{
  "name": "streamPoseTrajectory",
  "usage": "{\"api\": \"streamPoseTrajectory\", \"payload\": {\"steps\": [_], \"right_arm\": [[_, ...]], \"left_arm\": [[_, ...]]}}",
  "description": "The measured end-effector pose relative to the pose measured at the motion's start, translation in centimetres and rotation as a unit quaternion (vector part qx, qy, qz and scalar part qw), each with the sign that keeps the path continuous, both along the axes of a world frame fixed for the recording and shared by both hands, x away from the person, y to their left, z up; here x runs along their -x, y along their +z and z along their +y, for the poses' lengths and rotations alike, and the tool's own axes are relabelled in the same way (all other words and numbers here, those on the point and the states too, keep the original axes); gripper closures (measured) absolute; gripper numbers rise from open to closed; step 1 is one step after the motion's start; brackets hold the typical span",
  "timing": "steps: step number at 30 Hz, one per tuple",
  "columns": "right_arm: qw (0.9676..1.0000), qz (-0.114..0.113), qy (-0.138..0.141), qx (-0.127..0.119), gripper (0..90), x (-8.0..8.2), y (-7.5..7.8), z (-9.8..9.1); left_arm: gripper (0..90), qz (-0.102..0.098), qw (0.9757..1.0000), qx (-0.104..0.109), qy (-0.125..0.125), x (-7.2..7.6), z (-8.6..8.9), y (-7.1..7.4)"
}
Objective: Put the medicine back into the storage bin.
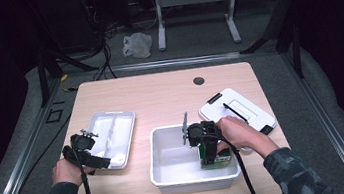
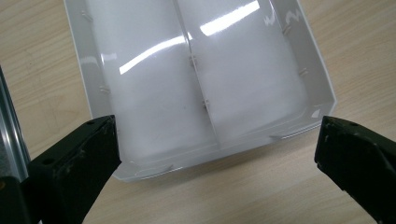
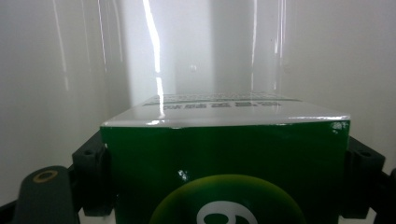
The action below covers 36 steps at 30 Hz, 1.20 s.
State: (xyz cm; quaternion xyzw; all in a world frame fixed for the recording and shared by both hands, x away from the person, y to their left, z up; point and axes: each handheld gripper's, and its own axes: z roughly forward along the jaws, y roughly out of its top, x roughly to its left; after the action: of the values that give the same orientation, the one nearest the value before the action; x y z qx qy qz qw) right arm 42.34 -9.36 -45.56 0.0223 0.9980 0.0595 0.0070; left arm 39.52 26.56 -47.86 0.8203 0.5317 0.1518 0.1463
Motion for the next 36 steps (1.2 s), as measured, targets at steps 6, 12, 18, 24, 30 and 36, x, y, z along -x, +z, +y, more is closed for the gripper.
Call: {"api": "streamPoseTrajectory", "payload": {"steps": [6, 12, 18, 24, 30, 36], "right_arm": [[0.9999, -0.009, -0.001, 0.013, 15.3, 0.1, -0.4, 0.0], [0.9997, -0.017, -0.005, 0.016, 15.1, 0.2, -0.7, 0.1], [0.9994, -0.024, 0.001, 0.025, 15.0, 0.5, -1.5, 0.4], [0.9987, -0.027, 0.004, 0.044, 14.7, 0.6, -2.0, 0.7], [0.9981, -0.031, 0.0, 0.053, 14.3, 0.7, -2.4, 0.9], [0.9976, -0.027, -0.004, 0.064, 13.1, 0.7, -2.7, 1.1]], "left_arm": [[0.0, 0.0, 1.0, -0.001, -0.002, 0.0, -0.1, 0.0], [0.0, 0.0, 1.0, -0.002, -0.003, 0.0, -0.1, 0.0], [0.0, 0.0, 1.0, -0.002, -0.002, 0.0, -0.1, 0.0], [0.0, 0.001, 1.0, -0.003, -0.001, 0.0, -0.2, 0.0], [0.0, 0.002, 1.0, -0.005, -0.003, 0.0, -0.2, 0.0], [0.0, 0.003, 1.0, -0.006, -0.005, 0.0, -0.3, -0.1]]}}
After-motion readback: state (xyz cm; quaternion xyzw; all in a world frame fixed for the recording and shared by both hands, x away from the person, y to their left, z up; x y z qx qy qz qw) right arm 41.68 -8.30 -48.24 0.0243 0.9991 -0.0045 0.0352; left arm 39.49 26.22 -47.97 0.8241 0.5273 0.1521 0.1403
